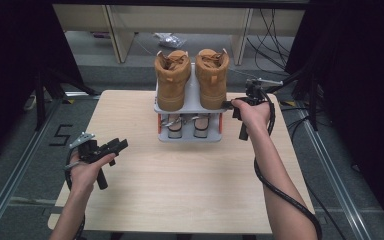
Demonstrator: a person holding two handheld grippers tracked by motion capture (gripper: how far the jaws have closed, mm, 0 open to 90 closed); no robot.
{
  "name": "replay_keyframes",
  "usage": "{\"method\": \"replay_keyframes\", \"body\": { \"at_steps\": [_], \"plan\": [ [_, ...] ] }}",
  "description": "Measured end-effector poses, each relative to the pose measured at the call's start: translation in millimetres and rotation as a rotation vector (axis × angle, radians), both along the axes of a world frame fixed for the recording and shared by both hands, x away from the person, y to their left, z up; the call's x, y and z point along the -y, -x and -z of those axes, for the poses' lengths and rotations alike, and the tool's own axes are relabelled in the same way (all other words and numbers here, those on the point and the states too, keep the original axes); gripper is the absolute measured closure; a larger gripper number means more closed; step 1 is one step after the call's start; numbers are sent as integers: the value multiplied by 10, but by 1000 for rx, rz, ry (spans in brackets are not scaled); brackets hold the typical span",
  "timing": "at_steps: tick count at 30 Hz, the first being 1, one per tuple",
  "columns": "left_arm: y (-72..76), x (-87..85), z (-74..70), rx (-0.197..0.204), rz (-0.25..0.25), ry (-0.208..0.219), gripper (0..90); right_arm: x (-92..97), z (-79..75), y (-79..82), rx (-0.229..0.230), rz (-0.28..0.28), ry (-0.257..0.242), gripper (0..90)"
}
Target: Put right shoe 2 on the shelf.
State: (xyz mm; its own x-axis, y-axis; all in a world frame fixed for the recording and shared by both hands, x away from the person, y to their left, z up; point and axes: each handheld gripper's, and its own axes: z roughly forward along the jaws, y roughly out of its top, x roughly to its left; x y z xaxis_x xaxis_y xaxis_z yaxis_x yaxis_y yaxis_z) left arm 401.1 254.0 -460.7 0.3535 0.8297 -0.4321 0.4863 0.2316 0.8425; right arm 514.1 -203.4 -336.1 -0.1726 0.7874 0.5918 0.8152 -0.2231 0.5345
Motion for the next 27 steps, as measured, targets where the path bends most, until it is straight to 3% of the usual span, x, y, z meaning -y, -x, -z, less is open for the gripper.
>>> {"method": "replay_keyframes", "body": {
  "at_steps": [3,5,6,7,8,9,12,13,17,21,27],
  "plan": [
    [0,-9,-1,2,0,-2,542,17,-8,12,24,6,11,891],
    [-2,-9,5,1,1,-2,542,2,-29,31,-11,29,-15,885],
    [-2,-6,6,0,1,-1,542,33,-11,22,24,11,17,881],
    [-1,-3,6,0,2,-1,542,45,-15,31,27,12,38,877],
    [-1,0,5,0,2,-2,542,59,5,24,55,-2,38,872],
    [-1,2,4,1,2,-2,542,48,-14,48,13,17,9,869],
    [-1,5,3,3,4,2,542,98,11,57,40,4,34,863],
    [-2,5,4,3,3,0,542,98,10,65,30,24,35,861],
    [-1,7,5,2,2,-2,543,171,29,93,45,15,47,850],
    [-2,8,10,0,4,-6,542,231,42,144,32,33,46,828],
    [-1,12,13,-2,4,-6,542,343,98,199,44,41,86,795]
  ]
}}
